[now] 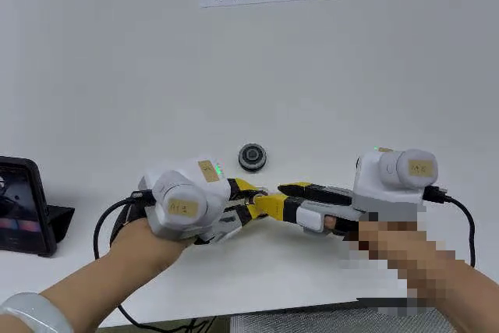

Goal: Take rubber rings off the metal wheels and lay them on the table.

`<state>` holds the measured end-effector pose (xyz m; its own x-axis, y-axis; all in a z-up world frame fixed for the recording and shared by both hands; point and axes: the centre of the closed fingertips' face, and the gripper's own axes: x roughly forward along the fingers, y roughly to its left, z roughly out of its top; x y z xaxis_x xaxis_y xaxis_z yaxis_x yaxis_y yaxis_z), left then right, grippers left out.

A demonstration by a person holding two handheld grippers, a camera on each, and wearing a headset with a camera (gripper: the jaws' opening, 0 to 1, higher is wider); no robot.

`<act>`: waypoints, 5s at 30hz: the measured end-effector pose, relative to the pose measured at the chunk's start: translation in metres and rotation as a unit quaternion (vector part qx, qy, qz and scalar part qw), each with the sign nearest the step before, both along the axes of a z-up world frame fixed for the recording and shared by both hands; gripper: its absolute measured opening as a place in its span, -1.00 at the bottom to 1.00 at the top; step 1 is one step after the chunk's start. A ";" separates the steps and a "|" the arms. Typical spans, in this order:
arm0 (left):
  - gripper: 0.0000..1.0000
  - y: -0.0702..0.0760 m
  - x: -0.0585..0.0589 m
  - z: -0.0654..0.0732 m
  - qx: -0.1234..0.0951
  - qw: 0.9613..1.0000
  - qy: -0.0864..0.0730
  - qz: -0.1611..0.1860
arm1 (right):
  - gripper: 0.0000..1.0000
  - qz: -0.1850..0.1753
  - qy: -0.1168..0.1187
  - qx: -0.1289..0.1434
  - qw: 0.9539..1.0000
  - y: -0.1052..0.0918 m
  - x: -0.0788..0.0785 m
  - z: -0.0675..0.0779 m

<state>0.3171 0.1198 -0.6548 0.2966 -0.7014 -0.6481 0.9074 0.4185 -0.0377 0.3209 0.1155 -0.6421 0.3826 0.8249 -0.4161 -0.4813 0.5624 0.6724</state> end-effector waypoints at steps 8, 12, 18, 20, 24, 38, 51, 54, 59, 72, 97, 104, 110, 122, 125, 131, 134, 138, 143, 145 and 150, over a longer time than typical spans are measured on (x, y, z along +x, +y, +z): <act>-0.74 0.000 0.000 0.000 -0.002 1.000 0.000 0.000 | -0.28 0.002 0.010 0.002 1.000 0.003 -0.001 -0.005; -0.74 0.000 0.000 0.000 -0.002 1.000 0.000 0.000 | -0.35 -0.002 0.016 0.007 1.000 0.004 0.002 -0.007; -0.74 0.001 0.000 0.000 -0.002 1.000 0.000 0.000 | -0.35 -0.004 0.027 0.010 1.000 0.006 0.004 -0.010; -0.74 0.001 0.000 0.000 -0.003 1.000 -0.001 0.000 | -0.37 -0.005 0.031 0.012 0.999 0.007 0.004 -0.010; -0.74 0.001 0.000 0.000 -0.004 1.000 -0.001 0.001 | -0.40 -0.006 0.037 0.012 0.999 0.007 0.004 -0.012; -0.74 0.001 0.000 0.000 -0.008 1.000 -0.001 0.003 | -0.40 -0.003 0.046 0.022 0.999 0.008 0.004 -0.011; -0.74 0.001 0.000 0.000 -0.010 1.000 -0.001 0.004 | -0.39 -0.006 0.059 0.029 0.998 0.007 0.004 -0.011; -0.74 0.001 0.000 0.000 -0.009 1.000 -0.001 0.004 | -0.39 -0.007 0.064 0.031 0.997 0.006 0.002 -0.011; -0.74 0.001 0.000 0.000 -0.010 1.000 -0.001 0.005 | -0.39 -0.009 0.075 0.036 0.996 0.003 -0.003 -0.012; -0.74 0.001 -0.001 0.000 -0.012 1.000 0.000 0.005 | -0.34 -0.001 0.097 0.055 0.994 0.004 -0.014 -0.008; -0.74 0.001 -0.001 0.000 -0.015 1.000 -0.001 0.005 | -0.81 -0.023 0.104 0.034 0.994 -0.007 -0.008 -0.018; -0.74 0.001 -0.002 0.000 -0.016 1.000 -0.001 0.005 | -0.91 -0.025 0.105 0.024 0.994 -0.009 -0.007 -0.021; -0.74 0.001 -0.001 0.000 -0.016 1.000 -0.001 0.005 | -0.96 -0.019 0.091 0.015 0.996 -0.009 -0.005 -0.019; -0.74 0.001 -0.001 0.000 -0.016 1.000 -0.001 0.005 | -0.97 -0.011 0.079 0.008 0.997 -0.006 -0.005 -0.016; -0.74 0.001 -0.001 0.000 -0.016 1.000 -0.001 0.004 | -0.97 -0.011 0.078 0.009 0.997 -0.005 -0.005 -0.015; -0.74 0.001 -0.001 0.000 -0.016 1.000 -0.001 0.005 | -0.97 -0.009 0.077 0.014 0.997 -0.002 -0.005 -0.012; -0.74 0.001 -0.001 0.000 -0.016 1.000 -0.002 0.005 | -0.97 -0.007 0.074 0.022 0.997 0.002 -0.005 -0.008; -0.74 0.001 -0.001 0.000 -0.016 1.000 -0.002 0.004 | -0.97 0.003 0.069 0.049 0.996 0.012 -0.006 0.003; -0.74 0.001 -0.001 0.000 -0.016 1.000 -0.002 0.005 | -0.97 0.000 0.067 0.033 0.997 0.012 -0.003 0.000; -0.74 0.001 -0.002 0.000 -0.016 1.000 -0.002 0.005 | -0.97 -0.004 0.069 0.030 0.997 0.010 -0.002 -0.002; -0.73 0.001 -0.002 0.000 -0.018 1.000 -0.003 0.006 | -0.97 -0.014 0.072 0.020 0.997 0.003 0.000 -0.006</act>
<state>0.3155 0.1208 -0.6544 0.3093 -0.7203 -0.6209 0.9025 0.4280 -0.0469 0.3209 0.1188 -0.6478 0.3441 0.8317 -0.4357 -0.3636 0.5459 0.7549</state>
